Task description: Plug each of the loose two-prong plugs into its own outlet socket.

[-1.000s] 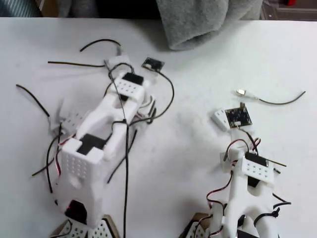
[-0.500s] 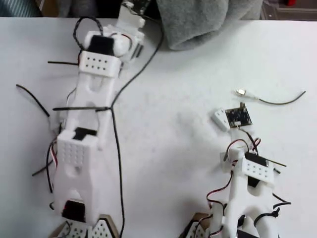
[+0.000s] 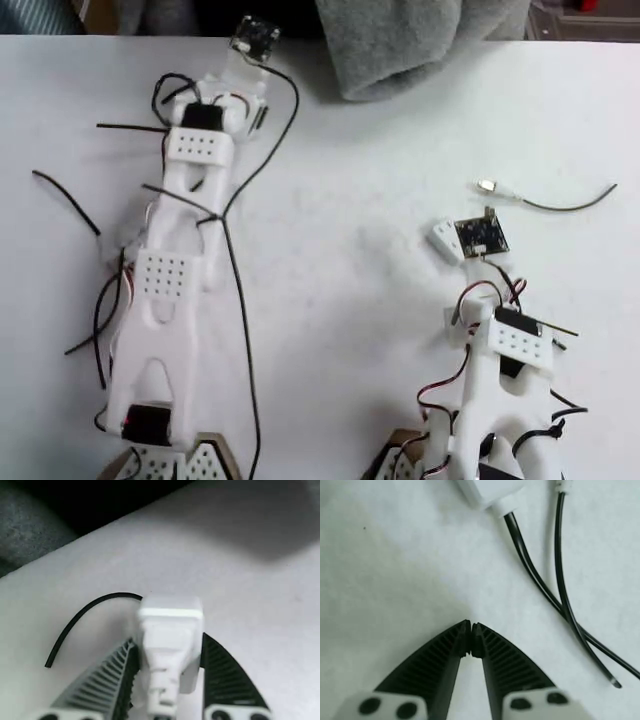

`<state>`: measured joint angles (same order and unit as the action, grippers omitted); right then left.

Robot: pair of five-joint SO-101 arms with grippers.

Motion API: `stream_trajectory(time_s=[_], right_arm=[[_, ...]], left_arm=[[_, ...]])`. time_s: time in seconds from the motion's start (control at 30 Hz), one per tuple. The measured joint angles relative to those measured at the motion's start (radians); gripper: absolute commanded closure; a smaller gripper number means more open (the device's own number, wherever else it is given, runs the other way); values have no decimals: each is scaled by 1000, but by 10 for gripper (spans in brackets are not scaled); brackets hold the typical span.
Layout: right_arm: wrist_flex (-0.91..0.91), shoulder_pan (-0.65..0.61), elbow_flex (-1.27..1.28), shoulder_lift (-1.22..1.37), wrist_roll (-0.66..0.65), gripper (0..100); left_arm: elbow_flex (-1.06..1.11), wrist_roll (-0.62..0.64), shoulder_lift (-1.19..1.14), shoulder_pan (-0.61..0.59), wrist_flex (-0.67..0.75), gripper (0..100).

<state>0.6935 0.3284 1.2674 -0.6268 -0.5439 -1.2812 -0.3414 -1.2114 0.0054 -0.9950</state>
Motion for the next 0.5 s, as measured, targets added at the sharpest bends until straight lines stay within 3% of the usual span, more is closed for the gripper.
stream_trajectory(time_s=[0.3, 0.5], right_arm=[[-11, -8, 3, 0, 44, 981], [-11, -8, 3, 0, 54, 981]], left_arm=[[-95, 5, -2, -8, 25, 823], [-203, 152, 41, -18, 11, 784]])
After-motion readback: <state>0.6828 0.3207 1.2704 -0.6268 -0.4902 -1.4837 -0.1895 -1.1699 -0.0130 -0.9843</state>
